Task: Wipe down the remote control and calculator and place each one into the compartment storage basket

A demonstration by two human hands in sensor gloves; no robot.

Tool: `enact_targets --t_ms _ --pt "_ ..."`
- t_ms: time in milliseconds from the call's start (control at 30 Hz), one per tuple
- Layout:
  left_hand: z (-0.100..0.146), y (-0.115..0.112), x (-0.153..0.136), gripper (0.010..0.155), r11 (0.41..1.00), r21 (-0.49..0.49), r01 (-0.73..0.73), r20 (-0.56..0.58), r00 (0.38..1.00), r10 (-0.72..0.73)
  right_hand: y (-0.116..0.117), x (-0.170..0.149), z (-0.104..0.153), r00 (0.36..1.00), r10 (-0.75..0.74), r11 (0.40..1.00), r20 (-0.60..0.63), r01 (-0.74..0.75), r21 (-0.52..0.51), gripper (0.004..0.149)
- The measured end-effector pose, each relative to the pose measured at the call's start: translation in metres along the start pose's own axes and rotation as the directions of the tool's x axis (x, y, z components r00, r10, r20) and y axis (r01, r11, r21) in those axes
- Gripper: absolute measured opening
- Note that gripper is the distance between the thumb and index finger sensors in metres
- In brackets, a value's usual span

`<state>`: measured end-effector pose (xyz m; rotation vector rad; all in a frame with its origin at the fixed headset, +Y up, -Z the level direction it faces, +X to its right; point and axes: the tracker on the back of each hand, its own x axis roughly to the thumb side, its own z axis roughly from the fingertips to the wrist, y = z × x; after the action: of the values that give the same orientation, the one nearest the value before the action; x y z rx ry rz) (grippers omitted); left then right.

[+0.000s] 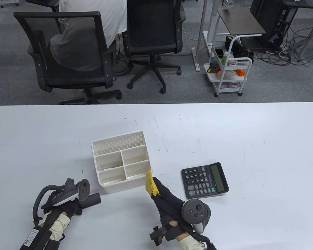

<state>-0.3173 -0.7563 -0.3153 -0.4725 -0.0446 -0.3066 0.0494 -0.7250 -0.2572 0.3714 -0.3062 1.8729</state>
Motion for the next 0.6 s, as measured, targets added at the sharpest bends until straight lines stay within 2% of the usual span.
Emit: enact_targets --t_ms 167,267,433,600 --pt "0.005 -0.002 0.001 0.044 0.998 0.061 0.007 0.032 0.999 -0.009 0.0 -0.001 0.0 1.0 0.002 1.0 -0.002 -0.002 0.001 0.05" --pt "0.012 0.005 -0.001 0.044 0.993 0.117 -0.028 0.06 0.998 0.021 0.0 -0.001 0.0 1.0 0.0 1.0 -0.005 0.0 -0.001 0.049" --pt "0.041 0.041 -0.011 0.044 0.95 0.26 -0.174 0.131 0.981 0.144 -0.002 -0.003 -0.002 1.0 -0.015 1.0 -0.024 0.015 -0.012 0.05" --pt "0.07 0.072 -0.003 0.043 0.879 0.415 -0.233 0.202 0.966 0.161 -0.004 -0.003 -0.002 0.999 -0.024 1.0 -0.03 0.024 -0.021 0.05"
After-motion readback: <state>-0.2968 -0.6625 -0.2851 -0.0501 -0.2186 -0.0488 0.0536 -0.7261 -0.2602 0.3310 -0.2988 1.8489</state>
